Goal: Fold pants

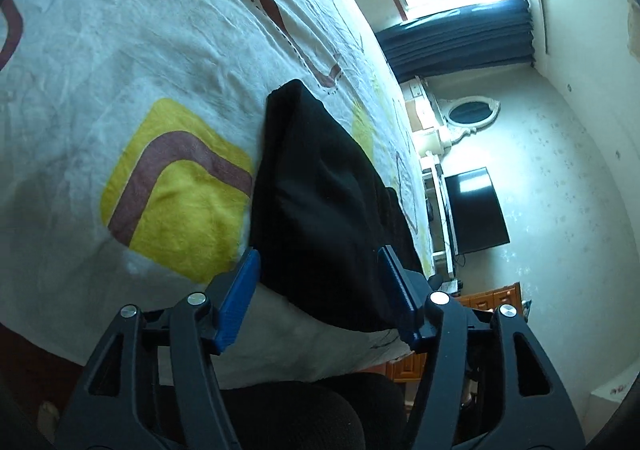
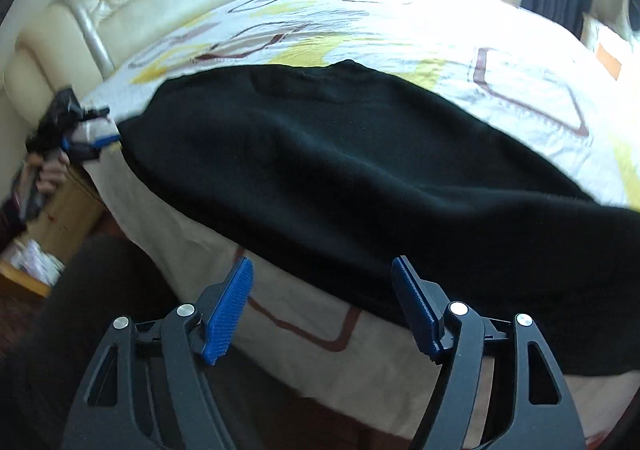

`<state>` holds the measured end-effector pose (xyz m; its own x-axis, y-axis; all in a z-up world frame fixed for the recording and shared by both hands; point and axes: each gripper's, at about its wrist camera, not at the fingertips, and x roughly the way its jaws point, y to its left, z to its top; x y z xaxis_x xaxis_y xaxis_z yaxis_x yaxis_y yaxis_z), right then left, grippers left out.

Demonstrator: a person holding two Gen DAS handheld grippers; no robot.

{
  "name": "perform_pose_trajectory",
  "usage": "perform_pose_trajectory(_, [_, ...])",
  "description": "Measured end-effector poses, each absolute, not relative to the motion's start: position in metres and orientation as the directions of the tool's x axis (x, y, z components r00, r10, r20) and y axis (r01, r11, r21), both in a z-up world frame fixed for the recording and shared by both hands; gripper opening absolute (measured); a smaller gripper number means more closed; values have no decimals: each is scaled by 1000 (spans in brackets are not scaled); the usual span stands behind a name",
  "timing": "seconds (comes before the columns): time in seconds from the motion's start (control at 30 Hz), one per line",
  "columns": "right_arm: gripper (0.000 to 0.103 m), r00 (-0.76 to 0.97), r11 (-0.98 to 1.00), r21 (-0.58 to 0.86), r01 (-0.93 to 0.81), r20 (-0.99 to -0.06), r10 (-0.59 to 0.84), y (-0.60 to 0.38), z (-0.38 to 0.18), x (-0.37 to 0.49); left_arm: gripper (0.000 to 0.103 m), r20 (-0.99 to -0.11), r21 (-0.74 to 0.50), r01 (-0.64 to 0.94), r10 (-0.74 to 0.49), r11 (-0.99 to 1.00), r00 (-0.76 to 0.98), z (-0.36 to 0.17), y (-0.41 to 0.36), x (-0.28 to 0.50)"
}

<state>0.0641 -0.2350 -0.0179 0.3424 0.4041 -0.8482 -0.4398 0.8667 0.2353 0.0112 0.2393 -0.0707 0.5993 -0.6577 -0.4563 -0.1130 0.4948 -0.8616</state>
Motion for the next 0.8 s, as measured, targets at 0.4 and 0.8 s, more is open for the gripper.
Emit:
perform_pose_trajectory(0.4, [71, 293, 704, 710, -37, -665, 687, -280, -36, 75, 60, -514, -853, -288, -600, 436, 613, -75, 191, 12])
perform_pose_trajectory(0.8, [64, 373, 530, 814, 238, -580, 724, -312, -67, 69, 28, -715, -678, -413, -419, 608, 559, -68, 173, 24])
